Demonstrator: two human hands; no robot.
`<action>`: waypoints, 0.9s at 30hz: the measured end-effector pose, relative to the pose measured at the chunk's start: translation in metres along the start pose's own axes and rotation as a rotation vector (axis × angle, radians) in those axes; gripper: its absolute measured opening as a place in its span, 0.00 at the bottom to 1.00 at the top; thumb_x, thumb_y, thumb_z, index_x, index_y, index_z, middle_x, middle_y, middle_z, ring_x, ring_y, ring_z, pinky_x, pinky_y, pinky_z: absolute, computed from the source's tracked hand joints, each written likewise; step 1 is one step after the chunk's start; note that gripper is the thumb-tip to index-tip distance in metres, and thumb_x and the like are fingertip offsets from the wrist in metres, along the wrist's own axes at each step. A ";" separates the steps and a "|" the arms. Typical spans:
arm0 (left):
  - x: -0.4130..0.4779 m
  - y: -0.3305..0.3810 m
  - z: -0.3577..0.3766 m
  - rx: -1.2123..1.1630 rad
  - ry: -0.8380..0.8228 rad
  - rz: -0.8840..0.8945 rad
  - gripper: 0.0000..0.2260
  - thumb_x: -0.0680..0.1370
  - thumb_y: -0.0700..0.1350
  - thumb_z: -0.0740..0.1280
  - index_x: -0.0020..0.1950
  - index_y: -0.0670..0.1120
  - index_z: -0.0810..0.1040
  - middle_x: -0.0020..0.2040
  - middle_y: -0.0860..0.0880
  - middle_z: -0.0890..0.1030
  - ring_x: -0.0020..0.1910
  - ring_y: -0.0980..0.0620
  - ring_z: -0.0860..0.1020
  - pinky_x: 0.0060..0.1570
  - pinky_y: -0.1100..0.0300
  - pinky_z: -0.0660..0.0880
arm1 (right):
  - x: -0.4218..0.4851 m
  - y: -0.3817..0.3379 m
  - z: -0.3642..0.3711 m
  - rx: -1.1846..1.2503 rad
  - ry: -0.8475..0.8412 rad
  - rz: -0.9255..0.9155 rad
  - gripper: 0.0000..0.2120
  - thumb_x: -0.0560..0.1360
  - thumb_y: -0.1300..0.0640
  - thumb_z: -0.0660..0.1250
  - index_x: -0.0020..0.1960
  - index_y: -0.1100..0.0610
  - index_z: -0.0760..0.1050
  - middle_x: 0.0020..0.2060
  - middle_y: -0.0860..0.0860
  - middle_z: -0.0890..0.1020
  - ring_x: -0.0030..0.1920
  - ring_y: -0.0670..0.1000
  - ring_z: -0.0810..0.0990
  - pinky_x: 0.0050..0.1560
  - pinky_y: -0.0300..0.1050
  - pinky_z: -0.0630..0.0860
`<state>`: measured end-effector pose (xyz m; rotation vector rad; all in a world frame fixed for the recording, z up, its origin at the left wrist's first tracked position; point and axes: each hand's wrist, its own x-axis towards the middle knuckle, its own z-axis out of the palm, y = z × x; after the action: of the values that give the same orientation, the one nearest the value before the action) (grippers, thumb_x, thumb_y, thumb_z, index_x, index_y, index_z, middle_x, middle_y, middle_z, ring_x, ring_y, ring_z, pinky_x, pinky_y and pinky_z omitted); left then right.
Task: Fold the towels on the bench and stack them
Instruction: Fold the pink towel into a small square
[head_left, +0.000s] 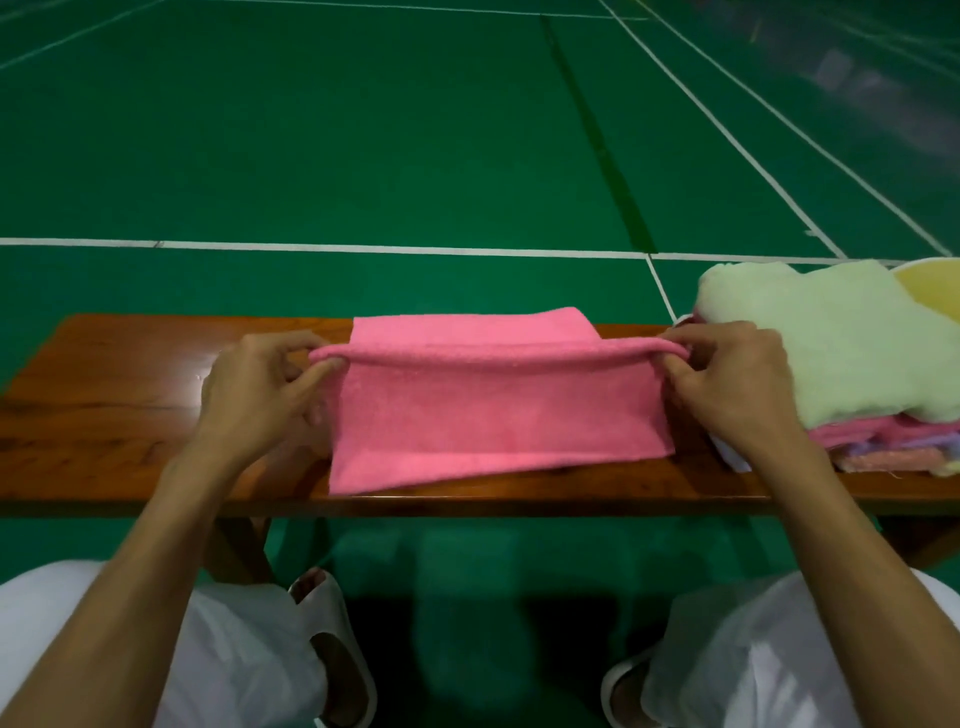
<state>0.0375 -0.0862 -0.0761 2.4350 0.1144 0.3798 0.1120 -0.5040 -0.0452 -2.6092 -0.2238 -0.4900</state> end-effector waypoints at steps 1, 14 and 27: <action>0.002 0.003 0.001 -0.067 0.001 -0.022 0.05 0.80 0.52 0.71 0.50 0.52 0.84 0.27 0.52 0.82 0.25 0.53 0.81 0.30 0.59 0.75 | 0.000 -0.003 -0.005 0.002 0.021 0.012 0.09 0.76 0.57 0.73 0.55 0.51 0.87 0.42 0.55 0.88 0.40 0.57 0.84 0.47 0.53 0.83; 0.048 0.038 -0.001 -0.837 0.170 -0.014 0.12 0.77 0.33 0.72 0.45 0.51 0.78 0.42 0.54 0.86 0.44 0.55 0.82 0.43 0.61 0.81 | 0.041 -0.022 -0.011 1.008 0.171 0.330 0.06 0.76 0.69 0.72 0.47 0.60 0.79 0.36 0.56 0.86 0.40 0.54 0.87 0.45 0.46 0.84; -0.011 -0.014 0.015 0.026 -0.451 -0.154 0.20 0.62 0.57 0.83 0.51 0.60 0.82 0.62 0.50 0.72 0.61 0.50 0.72 0.62 0.54 0.72 | -0.023 -0.013 0.029 -0.430 -0.619 0.144 0.13 0.78 0.62 0.64 0.62 0.59 0.73 0.63 0.61 0.75 0.61 0.63 0.76 0.64 0.54 0.74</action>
<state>0.0321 -0.0865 -0.0986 2.4534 0.1091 -0.2419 0.0960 -0.4810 -0.0723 -3.1006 -0.1343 0.3788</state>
